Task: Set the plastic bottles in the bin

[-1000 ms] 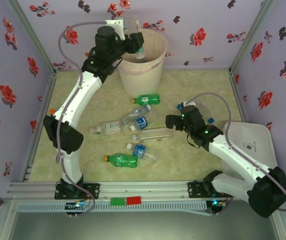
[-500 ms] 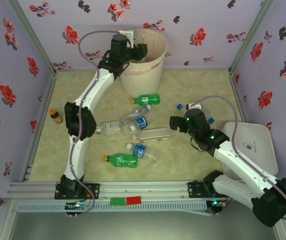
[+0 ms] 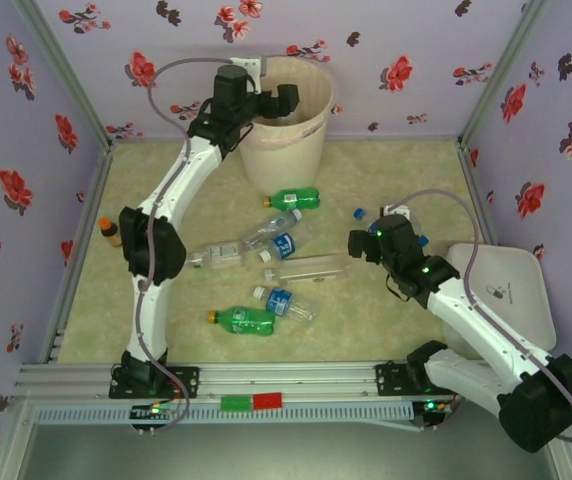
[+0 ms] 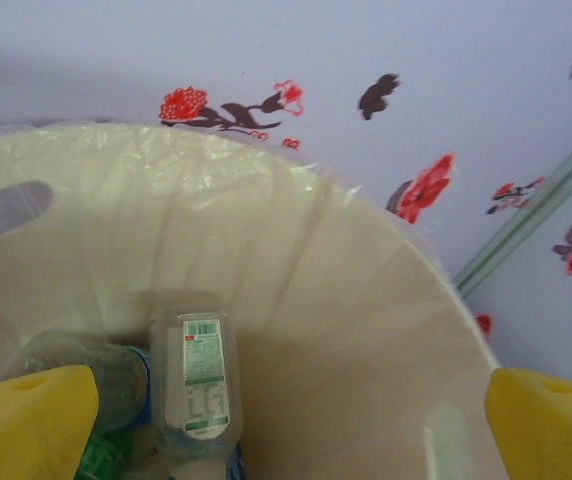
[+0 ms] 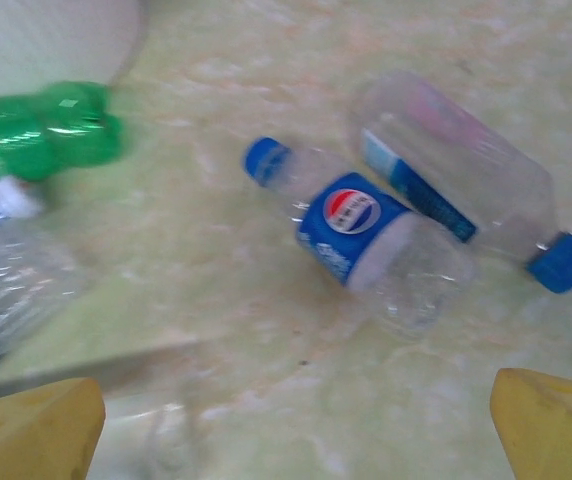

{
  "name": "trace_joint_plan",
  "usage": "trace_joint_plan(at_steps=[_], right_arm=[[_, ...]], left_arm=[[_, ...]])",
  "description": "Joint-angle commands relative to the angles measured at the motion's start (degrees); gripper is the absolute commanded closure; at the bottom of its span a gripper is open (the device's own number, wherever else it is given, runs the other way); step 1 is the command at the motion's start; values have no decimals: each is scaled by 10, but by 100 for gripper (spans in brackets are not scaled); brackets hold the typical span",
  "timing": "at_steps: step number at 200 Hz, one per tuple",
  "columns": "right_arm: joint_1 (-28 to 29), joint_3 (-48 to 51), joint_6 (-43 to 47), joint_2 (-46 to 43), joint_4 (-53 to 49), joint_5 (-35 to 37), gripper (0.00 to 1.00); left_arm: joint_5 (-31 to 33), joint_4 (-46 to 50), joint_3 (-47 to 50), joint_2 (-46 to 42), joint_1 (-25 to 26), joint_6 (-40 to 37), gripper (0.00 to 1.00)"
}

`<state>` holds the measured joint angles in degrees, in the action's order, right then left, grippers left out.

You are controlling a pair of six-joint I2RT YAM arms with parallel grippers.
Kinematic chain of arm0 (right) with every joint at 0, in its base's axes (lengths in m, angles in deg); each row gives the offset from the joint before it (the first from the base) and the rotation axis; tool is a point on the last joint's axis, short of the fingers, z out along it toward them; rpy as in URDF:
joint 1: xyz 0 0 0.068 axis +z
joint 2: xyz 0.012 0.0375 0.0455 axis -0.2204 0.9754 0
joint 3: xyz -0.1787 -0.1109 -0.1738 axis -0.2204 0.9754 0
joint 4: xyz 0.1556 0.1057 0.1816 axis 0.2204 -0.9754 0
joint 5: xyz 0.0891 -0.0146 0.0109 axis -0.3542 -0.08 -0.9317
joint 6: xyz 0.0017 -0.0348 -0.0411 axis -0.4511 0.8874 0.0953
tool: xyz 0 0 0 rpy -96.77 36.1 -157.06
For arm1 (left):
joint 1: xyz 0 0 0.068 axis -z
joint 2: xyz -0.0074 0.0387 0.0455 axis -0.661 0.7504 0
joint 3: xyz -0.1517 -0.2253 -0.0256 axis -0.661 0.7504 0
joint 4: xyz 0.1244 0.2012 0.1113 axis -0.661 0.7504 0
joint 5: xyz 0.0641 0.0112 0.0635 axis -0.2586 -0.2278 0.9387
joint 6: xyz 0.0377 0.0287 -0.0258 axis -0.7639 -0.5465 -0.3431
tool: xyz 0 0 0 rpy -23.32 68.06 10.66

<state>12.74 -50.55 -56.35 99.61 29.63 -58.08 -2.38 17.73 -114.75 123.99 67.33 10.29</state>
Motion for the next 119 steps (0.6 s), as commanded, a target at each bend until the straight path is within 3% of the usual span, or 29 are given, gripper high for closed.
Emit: trace_joint_plan(at_steps=[1,65,119], right_arm=[[-44,-25,17,31,-27,-24,0],[-115,-72,54,141,-34,-81,0],[-124,-126,83,220,-32,-89,0]], left_arm=[[-19,-99,98,-119,-4,16,0],[-32,-295,515,-354,-5,86,1],[-5,-305,752,-490,-4,145,0]])
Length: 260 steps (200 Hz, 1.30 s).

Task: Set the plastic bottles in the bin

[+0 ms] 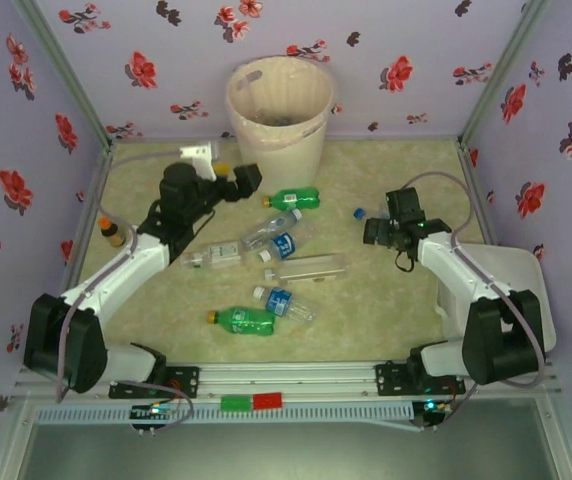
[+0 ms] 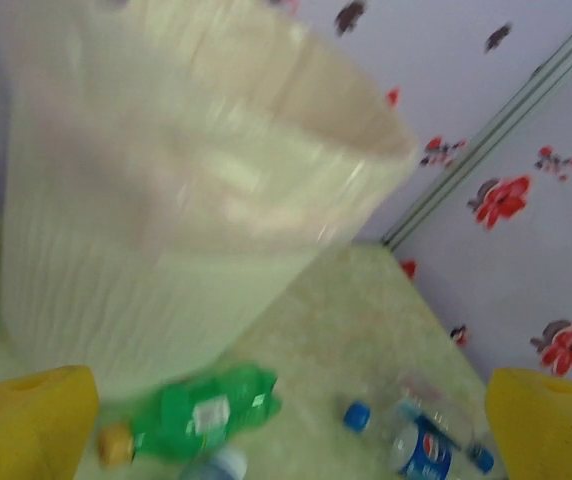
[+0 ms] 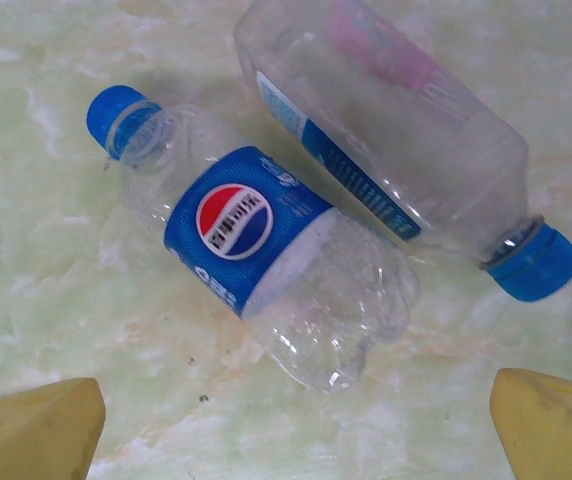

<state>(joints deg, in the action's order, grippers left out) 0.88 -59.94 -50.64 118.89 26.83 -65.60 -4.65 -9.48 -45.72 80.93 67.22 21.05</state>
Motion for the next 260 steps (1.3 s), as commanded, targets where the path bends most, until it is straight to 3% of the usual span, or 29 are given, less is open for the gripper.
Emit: trace_joint_plan(at_steps=[1,44,85,167,260], right_arm=[[-5,-33,26,29,-4,-15,0],[-8,-74,47,101,4,-24,1],[-8,-121,58,171,-1,-39,6],[-7,-121,36,217,-2,-100,16],[-7,-140,7,281,11,-117,22]], left_arm=[[19,-32,66,-61,-3,39,0],[53,10,147,-96,-3,70,0],[63,-50,195,-83,-4,125,0],[62,-52,189,-69,-4,128,0],[63,-40,186,-80,-3,130,0]])
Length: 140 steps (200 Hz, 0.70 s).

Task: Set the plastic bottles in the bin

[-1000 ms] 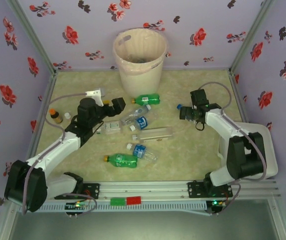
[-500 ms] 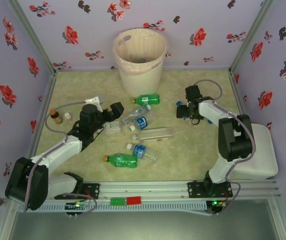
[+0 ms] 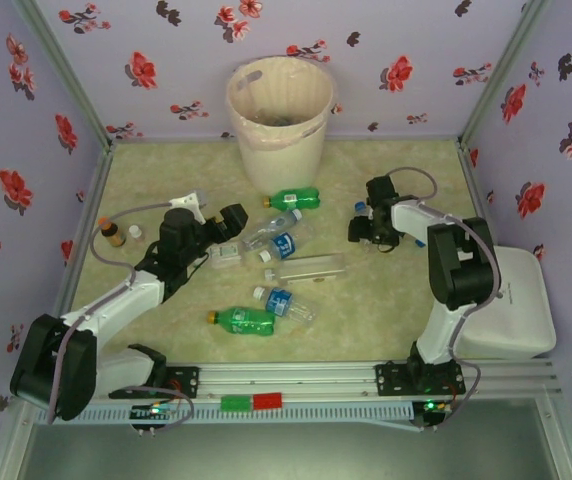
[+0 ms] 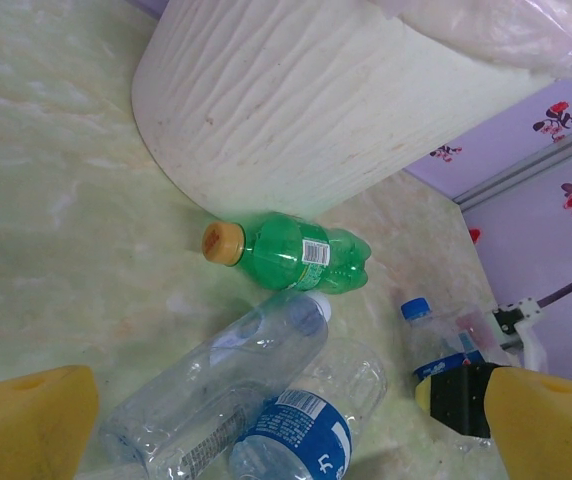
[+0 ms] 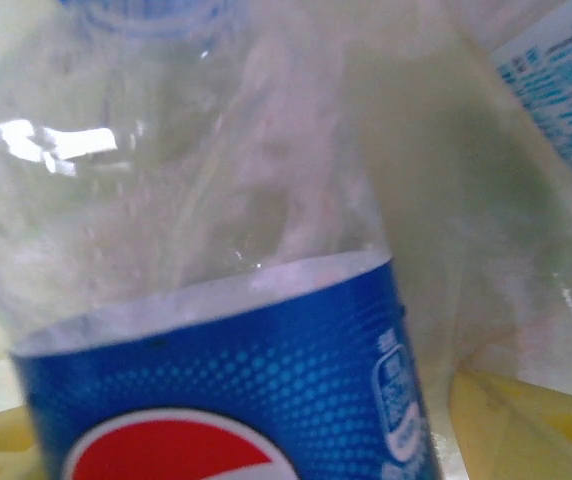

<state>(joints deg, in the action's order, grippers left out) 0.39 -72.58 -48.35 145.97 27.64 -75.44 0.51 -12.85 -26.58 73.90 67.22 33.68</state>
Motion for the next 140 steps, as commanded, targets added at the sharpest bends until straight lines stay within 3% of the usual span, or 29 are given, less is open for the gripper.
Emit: trace_joint_plan(at_steps=[1,79,140], right_arm=[[-2,-13,-16,10,3,-19,22],[-2,-11,-17,-12,1,-30,46],[-1,-7,-40,-115,-5,-61,50]], left_arm=[[11,-6,-6,-10,-3,3,0],[17,0,-4,-15,-4,2,0],[40,10,4,-20,-4,-9,0]])
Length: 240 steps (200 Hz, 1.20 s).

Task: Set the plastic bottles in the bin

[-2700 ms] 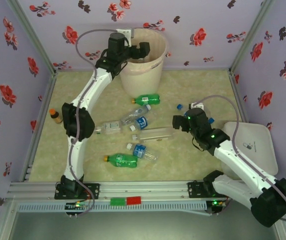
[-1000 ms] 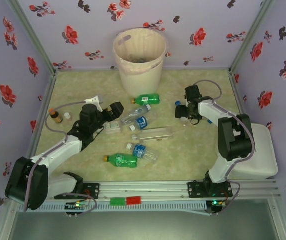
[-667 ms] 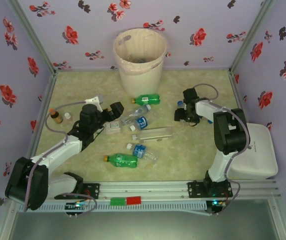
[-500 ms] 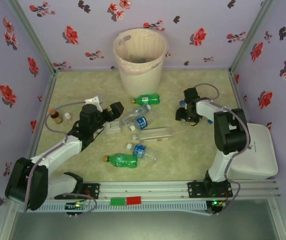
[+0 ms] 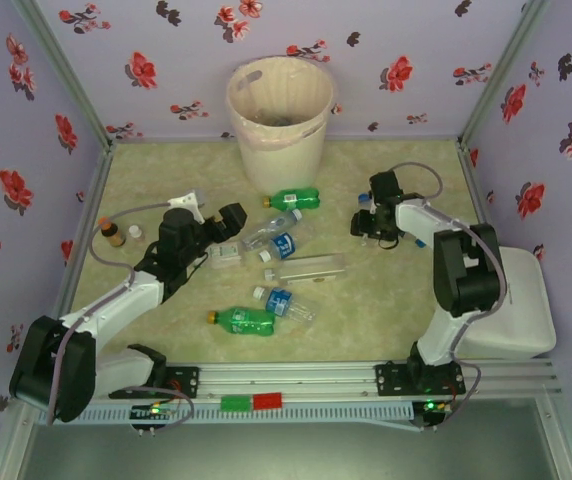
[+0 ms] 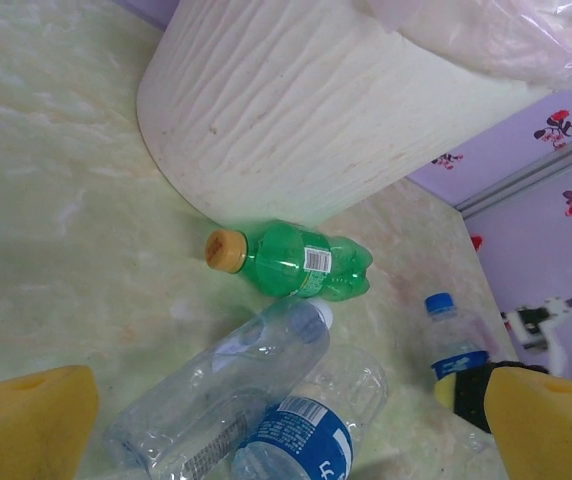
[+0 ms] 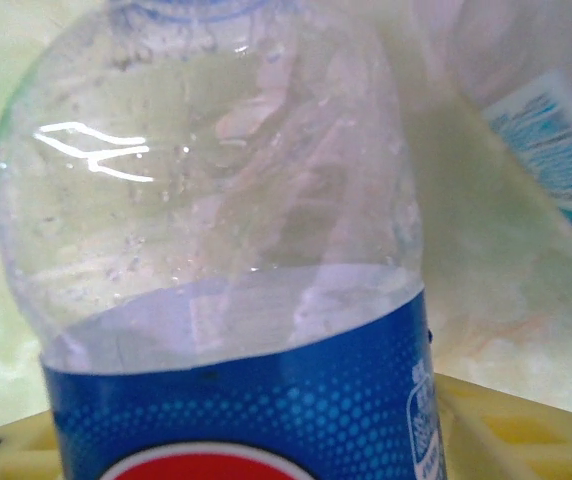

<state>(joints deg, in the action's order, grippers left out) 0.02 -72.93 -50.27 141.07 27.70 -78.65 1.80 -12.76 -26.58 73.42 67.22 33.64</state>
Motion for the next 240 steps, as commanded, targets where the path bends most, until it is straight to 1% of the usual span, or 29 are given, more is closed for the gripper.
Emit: trace_joint_plan(at_steps=[1,38,60,83,102,134,165,194,218,240], right_arm=[[3,-4,-22,-68,-5,-30,50],[12,-16,-57,-149,34,-112,52],[24,-36,-87,-185,73,-137,52],[42,-74,-117,-200,129,-154,52],[66,-120,-132,-190,179,-158,52],[100,-223,-139,-121,227,-147,51],[110,-324,-163,-26,259,-149,51],[116,-414,-205,64,295,-163,51],[129,-485,-214,126,296,-166,52],[138,-548,-200,175,259,-149,52]], left_arm=[[27,10,5,-14,-4,-9,0],[38,20,29,-30,-14,-9,0],[38,28,45,-49,-27,-10,0],[39,37,60,-71,-40,-11,0],[39,50,67,-86,-52,-13,0],[39,80,71,-114,-58,-20,0],[39,105,78,-142,-61,-26,1],[39,126,86,-162,-62,-23,0],[39,135,96,-181,-63,-20,0],[39,142,102,-197,-65,-19,0]])
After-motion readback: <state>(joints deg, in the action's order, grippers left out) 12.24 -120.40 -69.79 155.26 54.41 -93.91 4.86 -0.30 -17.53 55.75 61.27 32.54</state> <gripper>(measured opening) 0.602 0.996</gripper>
